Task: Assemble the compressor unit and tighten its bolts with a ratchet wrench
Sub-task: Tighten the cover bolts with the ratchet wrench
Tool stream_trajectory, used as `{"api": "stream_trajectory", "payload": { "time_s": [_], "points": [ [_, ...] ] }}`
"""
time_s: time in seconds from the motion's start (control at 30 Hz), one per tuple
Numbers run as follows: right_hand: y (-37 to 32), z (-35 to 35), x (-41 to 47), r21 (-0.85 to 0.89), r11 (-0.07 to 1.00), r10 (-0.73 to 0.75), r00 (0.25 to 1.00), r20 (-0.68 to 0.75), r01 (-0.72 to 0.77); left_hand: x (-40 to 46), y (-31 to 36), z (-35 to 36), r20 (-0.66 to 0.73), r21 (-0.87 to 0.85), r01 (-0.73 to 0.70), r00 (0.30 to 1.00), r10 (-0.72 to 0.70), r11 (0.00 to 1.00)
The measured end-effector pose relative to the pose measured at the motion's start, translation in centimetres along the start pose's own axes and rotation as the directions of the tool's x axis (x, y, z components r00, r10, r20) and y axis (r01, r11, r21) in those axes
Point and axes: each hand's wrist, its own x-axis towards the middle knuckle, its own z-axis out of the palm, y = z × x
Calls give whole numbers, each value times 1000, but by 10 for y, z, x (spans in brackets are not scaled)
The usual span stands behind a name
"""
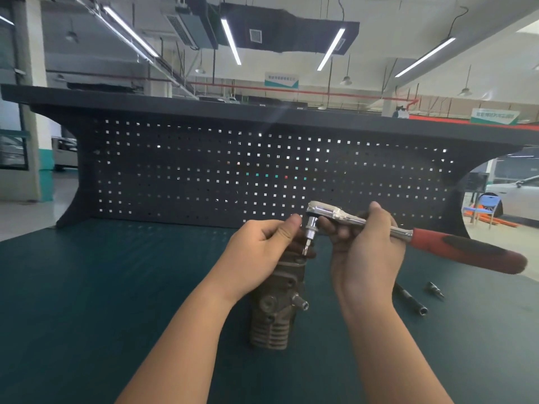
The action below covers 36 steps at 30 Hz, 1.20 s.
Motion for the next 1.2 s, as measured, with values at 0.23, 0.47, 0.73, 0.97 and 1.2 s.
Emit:
{"api": "stream_trajectory", "payload": {
  "time_s": [0.23, 0.47, 0.73, 0.97, 1.2],
  "points": [
    [8, -2, 1, -11, 999, 37, 998, 56, -37, 4, -1, 1, 15, -43, -11, 1000, 12, 999],
    [5, -6, 6, 13, 993, 112, 982, 153, -116, 4, -1, -1, 2, -72, 10, 1000, -10, 997],
    [-4, 2, -14, -378, 867, -253, 941, 227, 324, 0, 2, -9, 124, -96, 25, 992, -13, 995],
    [1, 13, -30, -557, 520, -495, 760, 421, 647, -4, 10, 7, -18, -54, -26, 1000, 25, 998],
    [14, 18, -47, -679, 341, -548, 724, 418, 650, -6, 12, 6, -63, -14, -4, 998, 3, 1000]
  ]
}}
